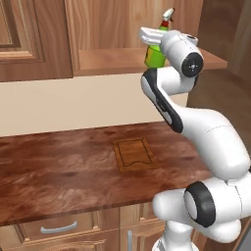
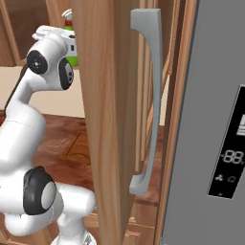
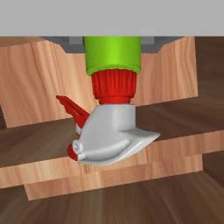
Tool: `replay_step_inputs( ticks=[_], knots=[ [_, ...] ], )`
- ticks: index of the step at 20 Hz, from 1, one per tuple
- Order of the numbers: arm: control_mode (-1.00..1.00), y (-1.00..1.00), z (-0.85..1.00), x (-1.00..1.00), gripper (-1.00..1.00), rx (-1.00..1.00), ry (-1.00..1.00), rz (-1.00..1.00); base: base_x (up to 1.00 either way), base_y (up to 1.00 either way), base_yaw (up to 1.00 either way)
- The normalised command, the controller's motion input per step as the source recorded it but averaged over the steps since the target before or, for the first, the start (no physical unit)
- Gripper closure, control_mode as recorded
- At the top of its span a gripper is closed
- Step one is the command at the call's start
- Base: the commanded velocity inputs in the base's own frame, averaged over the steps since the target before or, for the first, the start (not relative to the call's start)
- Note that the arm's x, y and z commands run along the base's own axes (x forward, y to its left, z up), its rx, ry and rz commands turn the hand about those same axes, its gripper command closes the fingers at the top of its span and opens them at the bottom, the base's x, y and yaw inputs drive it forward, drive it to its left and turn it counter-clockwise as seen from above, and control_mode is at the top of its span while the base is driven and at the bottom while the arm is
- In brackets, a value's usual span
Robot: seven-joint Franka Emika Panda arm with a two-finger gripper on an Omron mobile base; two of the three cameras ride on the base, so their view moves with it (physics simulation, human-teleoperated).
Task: Grab the spray bottle from the cabinet, then place it next to the cutting board for sanitizing. Then grab the dish brush from the countertop next to the sink and place it next to the cutting board.
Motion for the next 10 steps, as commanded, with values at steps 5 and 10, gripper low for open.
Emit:
replay_step_inputs(
  ticks=[5, 10],
  knots=[
    [-1.00, 0.05, 0.36, -1.00, 1.00, -0.03, -0.01, 0.02, 0.00, 0.00, 0.00],
    [-1.00, -0.03, 0.00, -1.00, 1.00, -0.11, 0.00, 0.09, 0.00, 0.00, 0.00]
  ],
)
